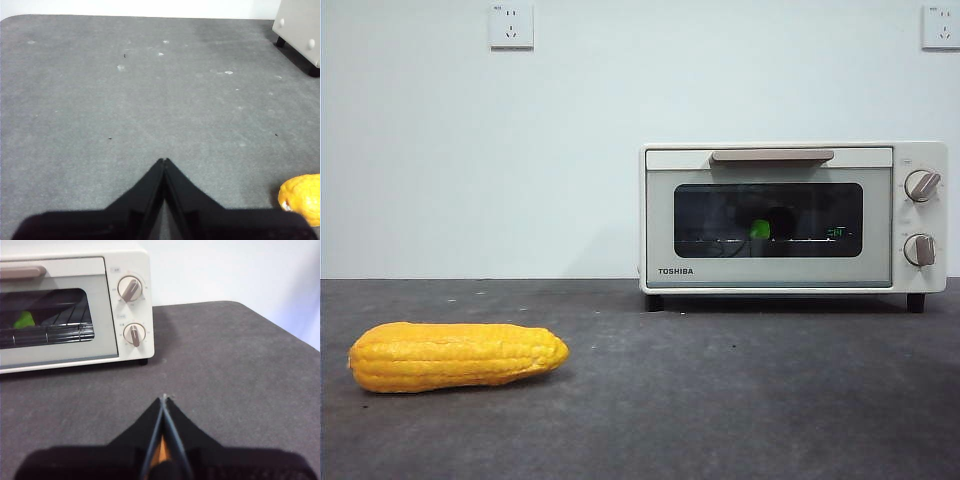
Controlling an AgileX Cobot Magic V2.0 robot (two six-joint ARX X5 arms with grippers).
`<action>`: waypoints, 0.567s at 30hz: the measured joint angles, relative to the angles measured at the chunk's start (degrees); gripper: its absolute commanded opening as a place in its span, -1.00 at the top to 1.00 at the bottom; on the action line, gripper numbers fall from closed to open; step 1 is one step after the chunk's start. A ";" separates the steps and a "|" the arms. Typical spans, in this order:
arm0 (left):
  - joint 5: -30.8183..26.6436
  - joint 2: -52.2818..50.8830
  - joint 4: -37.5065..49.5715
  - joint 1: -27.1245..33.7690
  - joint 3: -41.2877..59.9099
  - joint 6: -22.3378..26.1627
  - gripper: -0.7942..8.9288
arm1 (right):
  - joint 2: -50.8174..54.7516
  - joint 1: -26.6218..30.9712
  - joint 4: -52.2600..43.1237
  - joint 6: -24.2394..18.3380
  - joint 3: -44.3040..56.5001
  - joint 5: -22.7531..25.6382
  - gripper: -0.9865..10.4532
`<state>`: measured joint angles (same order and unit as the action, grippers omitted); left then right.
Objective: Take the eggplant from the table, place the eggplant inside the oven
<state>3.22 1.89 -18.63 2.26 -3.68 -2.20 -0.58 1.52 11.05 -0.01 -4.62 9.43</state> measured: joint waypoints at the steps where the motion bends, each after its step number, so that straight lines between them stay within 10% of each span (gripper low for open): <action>1: 0.00 0.02 0.00 0.00 0.00 0.00 0.85 | 0.00 0.00 -0.02 0.00 0.31 0.00 0.83; 17: 0.00 0.15 0.00 0.00 0.00 0.00 0.85 | 0.00 -0.07 -0.37 0.00 3.06 -0.26 0.83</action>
<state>3.22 2.04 -18.63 2.26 -3.68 -2.20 -0.58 1.45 10.68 -0.01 -1.56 9.17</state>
